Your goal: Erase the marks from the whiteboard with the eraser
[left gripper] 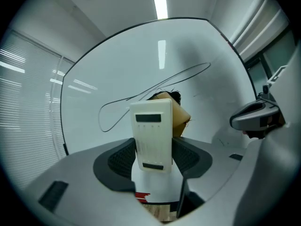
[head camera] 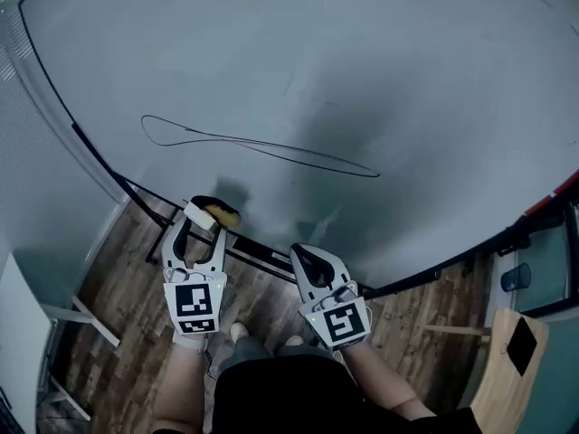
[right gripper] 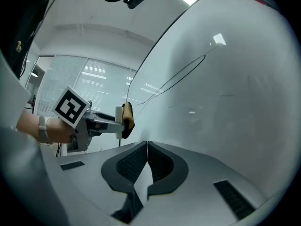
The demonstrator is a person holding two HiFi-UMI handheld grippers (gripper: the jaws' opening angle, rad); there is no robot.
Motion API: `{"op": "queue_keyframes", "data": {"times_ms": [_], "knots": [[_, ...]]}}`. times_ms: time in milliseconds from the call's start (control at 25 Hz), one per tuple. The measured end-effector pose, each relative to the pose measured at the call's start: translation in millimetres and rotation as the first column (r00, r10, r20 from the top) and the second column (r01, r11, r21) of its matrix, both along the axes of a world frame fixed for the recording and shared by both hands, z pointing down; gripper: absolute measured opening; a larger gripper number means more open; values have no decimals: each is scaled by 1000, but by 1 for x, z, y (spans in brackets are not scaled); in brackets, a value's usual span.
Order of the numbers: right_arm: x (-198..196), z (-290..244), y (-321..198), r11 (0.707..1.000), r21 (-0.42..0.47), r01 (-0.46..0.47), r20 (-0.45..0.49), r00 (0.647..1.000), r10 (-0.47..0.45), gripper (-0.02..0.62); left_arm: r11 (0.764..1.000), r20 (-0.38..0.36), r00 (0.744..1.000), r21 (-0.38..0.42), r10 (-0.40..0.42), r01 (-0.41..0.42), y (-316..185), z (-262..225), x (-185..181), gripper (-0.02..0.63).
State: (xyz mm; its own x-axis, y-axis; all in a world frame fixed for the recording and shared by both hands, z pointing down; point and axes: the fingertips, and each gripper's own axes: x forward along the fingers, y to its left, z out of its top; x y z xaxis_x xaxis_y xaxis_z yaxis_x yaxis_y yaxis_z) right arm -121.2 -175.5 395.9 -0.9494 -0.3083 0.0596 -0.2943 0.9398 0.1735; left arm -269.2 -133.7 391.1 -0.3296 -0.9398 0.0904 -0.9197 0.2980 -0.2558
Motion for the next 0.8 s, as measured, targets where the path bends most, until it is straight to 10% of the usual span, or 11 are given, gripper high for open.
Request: {"op": "queue_keyframes", "data": {"times_ms": [280, 800], "knots": [[-75, 8, 18, 998, -50, 34, 0, 999, -34, 29, 989, -52, 988, 3, -145, 146, 25, -8, -116, 255], [-153, 30, 17, 996, -55, -64, -42, 997, 62, 29, 988, -42, 990, -83, -131, 127, -13, -1, -246, 255]]}}
